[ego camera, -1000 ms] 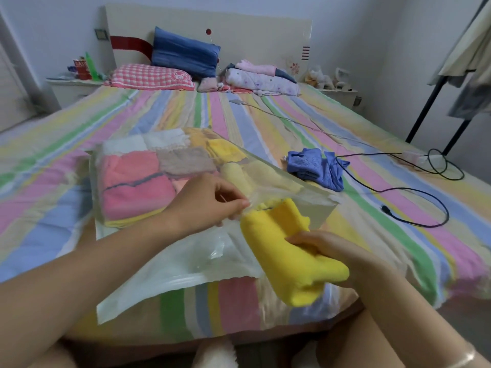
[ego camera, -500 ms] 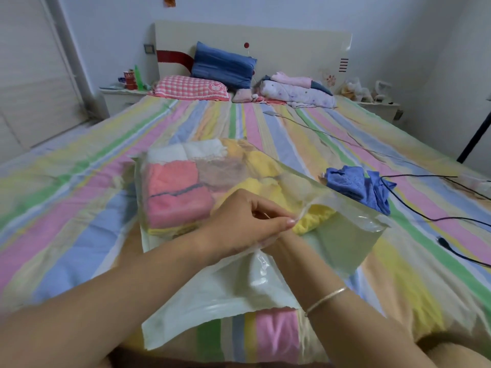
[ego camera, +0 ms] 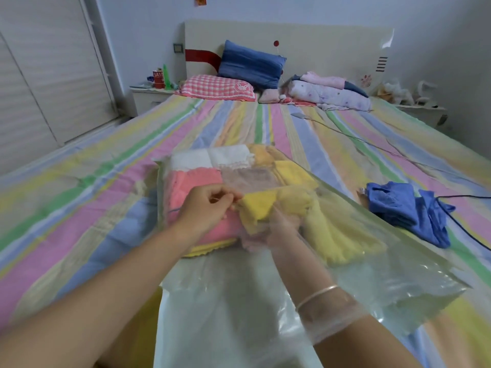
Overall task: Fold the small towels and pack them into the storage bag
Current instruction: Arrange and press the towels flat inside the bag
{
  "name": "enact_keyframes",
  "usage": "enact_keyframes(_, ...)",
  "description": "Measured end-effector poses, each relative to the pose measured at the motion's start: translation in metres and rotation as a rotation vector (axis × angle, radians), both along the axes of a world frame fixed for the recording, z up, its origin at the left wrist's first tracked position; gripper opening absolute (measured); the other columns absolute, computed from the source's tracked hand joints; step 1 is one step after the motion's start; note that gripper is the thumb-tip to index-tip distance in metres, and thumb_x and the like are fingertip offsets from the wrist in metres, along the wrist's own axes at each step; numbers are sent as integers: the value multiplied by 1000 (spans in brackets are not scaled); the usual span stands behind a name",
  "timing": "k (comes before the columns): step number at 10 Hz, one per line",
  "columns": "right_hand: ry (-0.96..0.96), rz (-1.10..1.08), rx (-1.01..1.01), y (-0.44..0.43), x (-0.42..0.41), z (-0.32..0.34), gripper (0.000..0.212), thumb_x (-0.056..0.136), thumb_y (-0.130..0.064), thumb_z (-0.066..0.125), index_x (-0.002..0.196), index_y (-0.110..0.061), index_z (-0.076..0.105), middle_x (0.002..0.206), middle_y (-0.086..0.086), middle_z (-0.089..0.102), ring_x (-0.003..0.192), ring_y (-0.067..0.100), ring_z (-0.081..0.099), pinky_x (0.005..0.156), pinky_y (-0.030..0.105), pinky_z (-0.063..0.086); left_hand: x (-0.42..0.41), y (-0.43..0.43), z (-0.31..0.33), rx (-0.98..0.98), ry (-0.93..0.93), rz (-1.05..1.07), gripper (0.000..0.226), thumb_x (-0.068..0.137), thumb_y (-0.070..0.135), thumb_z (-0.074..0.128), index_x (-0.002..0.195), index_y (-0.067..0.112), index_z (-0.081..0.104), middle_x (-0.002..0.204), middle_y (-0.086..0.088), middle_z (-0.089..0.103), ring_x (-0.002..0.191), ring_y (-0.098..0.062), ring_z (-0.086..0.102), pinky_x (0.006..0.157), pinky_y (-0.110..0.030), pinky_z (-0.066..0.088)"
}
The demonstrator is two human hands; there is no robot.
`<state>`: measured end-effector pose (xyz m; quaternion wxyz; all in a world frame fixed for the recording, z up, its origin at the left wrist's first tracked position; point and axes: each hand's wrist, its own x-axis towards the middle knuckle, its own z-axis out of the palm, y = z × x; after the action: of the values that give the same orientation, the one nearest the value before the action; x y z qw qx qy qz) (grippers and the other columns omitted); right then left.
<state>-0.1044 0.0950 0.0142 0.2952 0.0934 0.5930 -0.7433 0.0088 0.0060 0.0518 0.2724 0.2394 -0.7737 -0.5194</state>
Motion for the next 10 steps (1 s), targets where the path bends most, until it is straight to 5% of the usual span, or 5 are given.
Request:
enact_keyframes(2,42,-135,-32,-26,-45,-56,65,70,-50,72,121,-17,49,115,9,60,103,31,62,89,51,53,-19,-18,-28,-339,-30,69,21,88,12,60,84,30,70,88,16,71,87,-3,64,84,-23,48)
enact_keyframes(4,148,173,0,2,-22,-34,46,84,-36,71,111,0,60,93,15,65,73,29,66,56,35,56,-39,-17,-37,-499,-159,-88,32,94,29,55,126,25,60,138,7,55,129,-13,49,109,-33,37)
enact_keyframes(6,977,494,915,72,-23,-17,44,95,-46,45,68,-15,63,80,9,70,80,31,65,71,37,52,-54,-20,-54,-511,-477,-193,63,101,45,32,155,25,5,163,2,-2,149,-14,4,121,-33,7)
enact_keyframes(8,1820,418,1031,67,-53,-28,48,85,-39,48,124,-13,59,135,13,54,131,32,44,106,37,22,-65,-19,-54,-894,-602,-169,61,100,50,20,153,33,-5,161,9,-16,148,-14,-10,121,-43,-3)
enact_keyframes(10,1749,768,1275,51,-68,-59,70,98,-59,9,136,-22,53,142,12,50,136,40,39,114,48,25,-59,-29,-74,-1091,-751,-369,62,101,49,17,153,29,-11,161,4,-17,148,-11,-12,120,-47,-6)
